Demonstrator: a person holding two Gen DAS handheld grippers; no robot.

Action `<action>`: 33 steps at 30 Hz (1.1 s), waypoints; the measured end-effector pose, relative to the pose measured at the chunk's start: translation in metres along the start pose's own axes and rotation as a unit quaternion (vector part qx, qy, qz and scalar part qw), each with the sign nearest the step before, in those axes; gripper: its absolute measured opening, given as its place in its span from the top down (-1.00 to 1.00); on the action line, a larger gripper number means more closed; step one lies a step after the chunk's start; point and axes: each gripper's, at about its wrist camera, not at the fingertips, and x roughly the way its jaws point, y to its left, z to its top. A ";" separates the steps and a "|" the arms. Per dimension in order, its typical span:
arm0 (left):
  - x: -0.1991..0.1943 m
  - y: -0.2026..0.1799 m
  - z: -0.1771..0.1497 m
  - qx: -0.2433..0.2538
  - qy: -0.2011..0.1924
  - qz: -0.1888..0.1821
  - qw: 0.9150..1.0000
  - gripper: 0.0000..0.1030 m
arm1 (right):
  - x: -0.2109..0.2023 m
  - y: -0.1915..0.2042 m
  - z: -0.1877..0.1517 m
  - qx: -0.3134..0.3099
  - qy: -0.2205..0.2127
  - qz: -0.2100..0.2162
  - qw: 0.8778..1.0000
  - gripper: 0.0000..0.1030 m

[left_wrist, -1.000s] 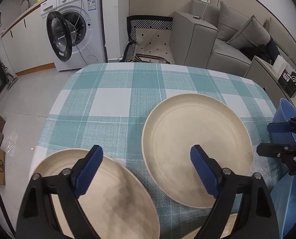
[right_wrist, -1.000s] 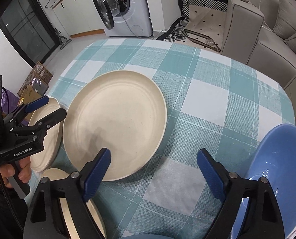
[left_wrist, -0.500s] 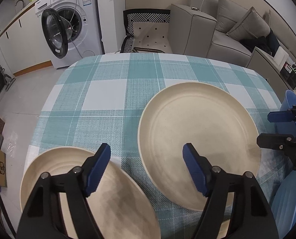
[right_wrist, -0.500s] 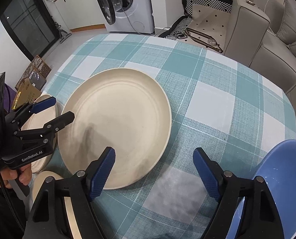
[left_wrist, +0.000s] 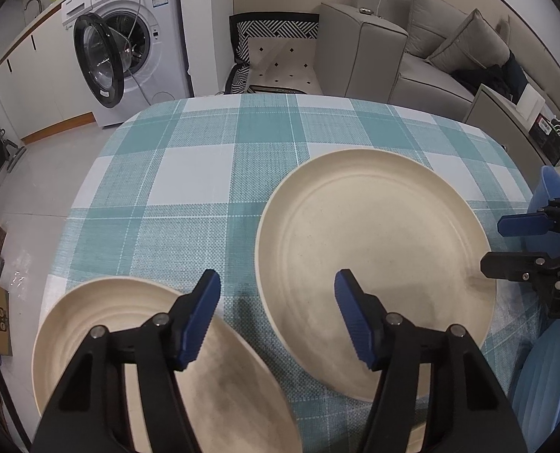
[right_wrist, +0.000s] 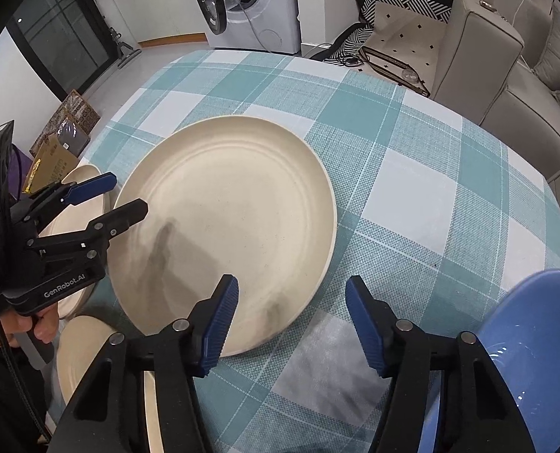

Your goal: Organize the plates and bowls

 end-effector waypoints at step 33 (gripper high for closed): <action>0.003 -0.005 -0.006 0.026 0.011 0.007 1.000 0.51 | 0.017 0.002 -0.003 -0.015 0.022 -0.043 0.999 0.72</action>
